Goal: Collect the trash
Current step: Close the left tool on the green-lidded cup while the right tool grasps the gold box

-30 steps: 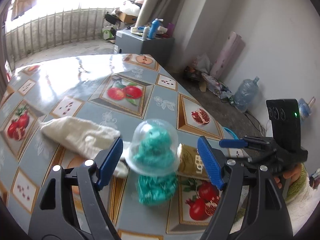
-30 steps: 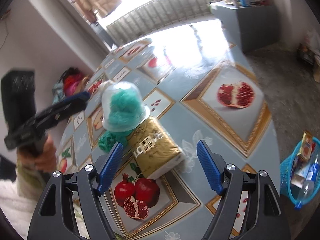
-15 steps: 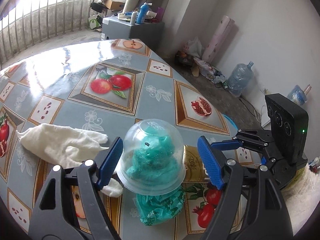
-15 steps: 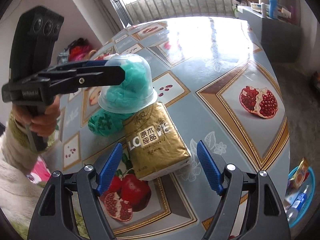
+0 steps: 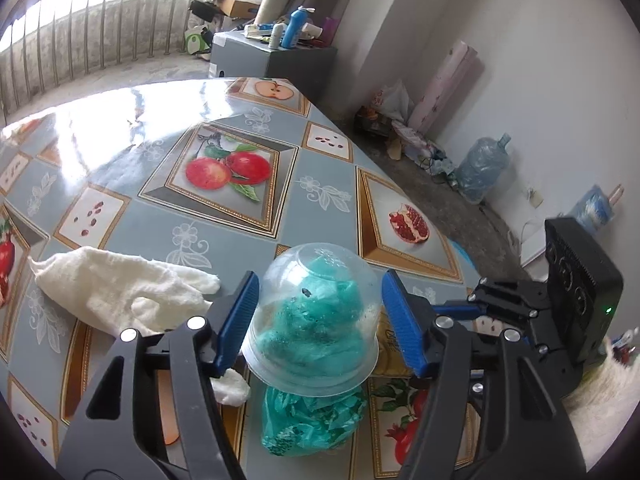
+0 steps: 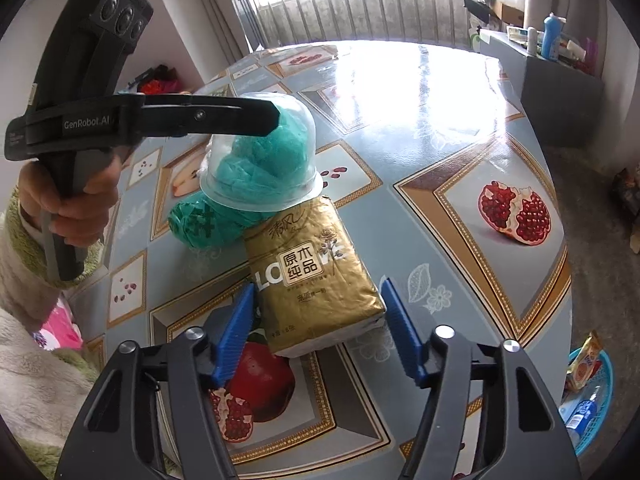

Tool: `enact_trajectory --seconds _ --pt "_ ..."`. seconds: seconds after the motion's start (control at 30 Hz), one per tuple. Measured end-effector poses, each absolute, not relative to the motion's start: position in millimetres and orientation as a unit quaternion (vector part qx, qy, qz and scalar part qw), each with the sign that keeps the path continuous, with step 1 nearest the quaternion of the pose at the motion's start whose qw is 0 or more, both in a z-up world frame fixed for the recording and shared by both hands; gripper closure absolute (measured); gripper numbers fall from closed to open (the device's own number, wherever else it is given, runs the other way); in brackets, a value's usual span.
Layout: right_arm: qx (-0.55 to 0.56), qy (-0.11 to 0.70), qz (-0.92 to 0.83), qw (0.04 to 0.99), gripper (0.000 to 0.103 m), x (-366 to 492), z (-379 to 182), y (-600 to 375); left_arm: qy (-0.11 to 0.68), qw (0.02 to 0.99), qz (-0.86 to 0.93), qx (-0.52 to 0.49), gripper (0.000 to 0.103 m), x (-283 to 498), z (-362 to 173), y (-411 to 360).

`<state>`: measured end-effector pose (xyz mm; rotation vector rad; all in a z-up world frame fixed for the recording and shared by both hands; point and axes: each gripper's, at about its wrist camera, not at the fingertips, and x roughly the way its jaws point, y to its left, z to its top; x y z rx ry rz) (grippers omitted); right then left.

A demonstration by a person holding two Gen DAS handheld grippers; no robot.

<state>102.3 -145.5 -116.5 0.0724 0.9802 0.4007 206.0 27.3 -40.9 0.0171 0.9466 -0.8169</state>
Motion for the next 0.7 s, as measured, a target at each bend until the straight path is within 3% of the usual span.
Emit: enact_trajectory --seconds 0.7 --pt "0.077 0.445 0.166 0.877 0.044 70 -114 -165 0.394 0.84 -0.372 -0.025 0.044 190 9 51"
